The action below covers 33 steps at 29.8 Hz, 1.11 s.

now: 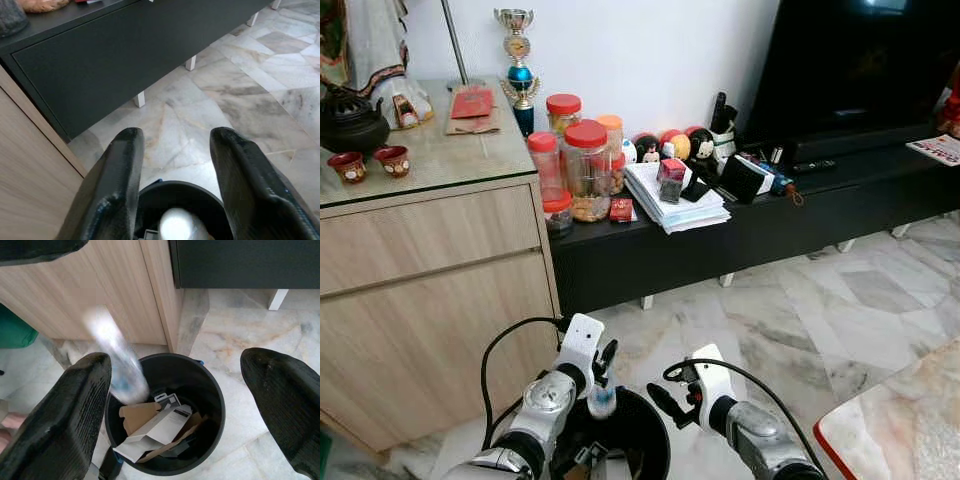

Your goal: Picking trash to rubbish bin

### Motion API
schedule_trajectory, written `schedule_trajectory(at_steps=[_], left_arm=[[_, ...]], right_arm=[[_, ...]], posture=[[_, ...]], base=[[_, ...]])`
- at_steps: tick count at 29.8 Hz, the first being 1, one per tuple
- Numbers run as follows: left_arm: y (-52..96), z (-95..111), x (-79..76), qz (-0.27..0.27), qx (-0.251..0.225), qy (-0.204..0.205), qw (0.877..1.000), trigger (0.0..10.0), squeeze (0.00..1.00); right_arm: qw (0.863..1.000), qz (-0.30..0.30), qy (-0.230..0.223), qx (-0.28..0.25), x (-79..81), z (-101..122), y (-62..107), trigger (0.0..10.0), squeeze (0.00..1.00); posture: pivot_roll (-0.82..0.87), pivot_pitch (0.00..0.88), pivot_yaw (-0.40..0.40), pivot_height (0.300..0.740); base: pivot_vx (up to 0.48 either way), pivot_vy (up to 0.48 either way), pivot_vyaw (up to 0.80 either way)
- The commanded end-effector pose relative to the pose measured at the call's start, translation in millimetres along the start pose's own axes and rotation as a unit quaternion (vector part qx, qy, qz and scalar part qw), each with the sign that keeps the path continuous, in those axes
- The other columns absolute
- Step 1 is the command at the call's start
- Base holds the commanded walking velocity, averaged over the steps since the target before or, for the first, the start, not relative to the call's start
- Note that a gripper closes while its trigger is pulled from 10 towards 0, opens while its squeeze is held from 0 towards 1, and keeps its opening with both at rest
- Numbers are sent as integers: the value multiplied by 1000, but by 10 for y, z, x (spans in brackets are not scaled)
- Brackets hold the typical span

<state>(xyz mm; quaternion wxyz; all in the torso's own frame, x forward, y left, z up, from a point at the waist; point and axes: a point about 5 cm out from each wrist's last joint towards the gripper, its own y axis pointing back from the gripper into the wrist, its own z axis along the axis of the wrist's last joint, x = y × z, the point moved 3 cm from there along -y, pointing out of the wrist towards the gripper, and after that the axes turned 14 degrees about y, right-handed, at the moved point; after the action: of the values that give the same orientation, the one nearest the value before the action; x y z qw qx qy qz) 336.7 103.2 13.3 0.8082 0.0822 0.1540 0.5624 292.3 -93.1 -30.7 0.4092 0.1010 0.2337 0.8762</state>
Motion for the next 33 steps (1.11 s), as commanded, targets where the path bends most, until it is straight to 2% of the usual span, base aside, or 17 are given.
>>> schedule_trajectory(at_steps=[1, 6, 7, 8, 9, 12, 14, 16, 19, 22, 23, 24, 26, 27, 28, 31, 33], left_arm=[[-18, 43, -25, -9, -5, -8, 1000, 10000, 1000], [-7, 23, -12, -9, -1, -12, 1000, 10000, 1000], [-1, 11, 4, -3, 1, -16, 1000, 10000, 725], [-1, 11, 4, -3, 1, -16, 1000, 10000, 725], [13, -17, 25, 5, 4, -17, 1000, 10000, 0], [61, -114, 80, 20, 17, -11, 1000, 10000, 0], [172, -298, 198, 51, 42, -4, 998, 10000, 0], [203, -345, 228, 59, 48, 2, 997, 10000, 0], [402, -610, 409, 111, 81, 31, 990, 10000, 0], [566, -799, 517, 146, 105, 40, 983, 10000, 0], [704, -960, 585, 177, 126, 55, 975, 10000, 0], [704, -960, 585, 177, 126, 55, 975, 10000, 0], [955, -1234, 669, 229, 166, 85, 955, 10000, 0], [955, -1234, 669, 229, 166, 85, 955, 10000, 0], [1069, -1350, 691, 249, 184, 100, 946, 10000, 0], [1170, -1455, 695, 259, 203, 103, 939, 10000, 0], [1293, -1577, 686, 266, 226, 100, 932, 10000, 0]], right_arm=[[1000, -3, 10, -10, -38, 49, 6, 10000, 0], [1000, -5, 9, -10, -39, 45, 7, 10000, 0], [1000, -5, 8, -9, -33, 36, 8, 10000, 0], [1000, -5, 8, -9, -33, 36, 8, 10000, 0], [1000, -6, 8, -7, -22, 20, 8, 10000, 0], [1000, -10, 11, 6, -7, -44, 19, 10000, 0], [999, -29, 20, 38, -12, -186, 58, 10000, 0], [998, -36, 23, 48, -20, -229, 73, 10000, 0], [992, -69, 19, 100, -49, -478, 177, 10000, 0], [987, -89, 16, 134, -51, -656, 266, 10000, 0], [982, -104, 12, 160, -48, -790, 339, 10000, 0], [982, -104, 12, 160, -48, -790, 339, 10000, 0], [975, -116, -1, 189, -6, -974, 445, 10000, 0], [975, -116, -1, 189, -6, -974, 445, 10000, 0], [972, -121, -10, 201, 14, -1060, 500, 10000, 0], [967, -128, -14, 219, 28, -1152, 562, 10000, 0], [961, -133, -23, 240, 66, -1267, 639, 10000, 0]], posture=[[-78, 21, -73, 740], [-77, 21, -74, 740], [-77, 21, -74, 740], [-77, 21, -74, 740], [-73, 19, -71, 740], [-70, 17, -72, 740], [-68, 17, -71, 740], [-62, 16, -70, 740], [-58, 16, -70, 740], [-52, 13, -69, 740], [-45, 12, -68, 740], [-45, 12, -68, 740], [-39, 10, -67, 740], [-39, 10, -67, 740], [-39, 10, -67, 740], [-39, 10, -67, 740], [-36, 2, -65, 740]], base=[[0, 0, 0], [0, 0, 0], [0, 0, 0], [0, 0, 0], [0, 0, 0], [0, 0, 0], [0, 0, 0], [0, 0, 0], [0, 0, 0], [0, 0, 0], [0, 0, 0], [0, 0, 0], [0, 0, 0], [0, 0, 0], [0, 0, 0], [0, 0, 0], [0, 0, 0]])
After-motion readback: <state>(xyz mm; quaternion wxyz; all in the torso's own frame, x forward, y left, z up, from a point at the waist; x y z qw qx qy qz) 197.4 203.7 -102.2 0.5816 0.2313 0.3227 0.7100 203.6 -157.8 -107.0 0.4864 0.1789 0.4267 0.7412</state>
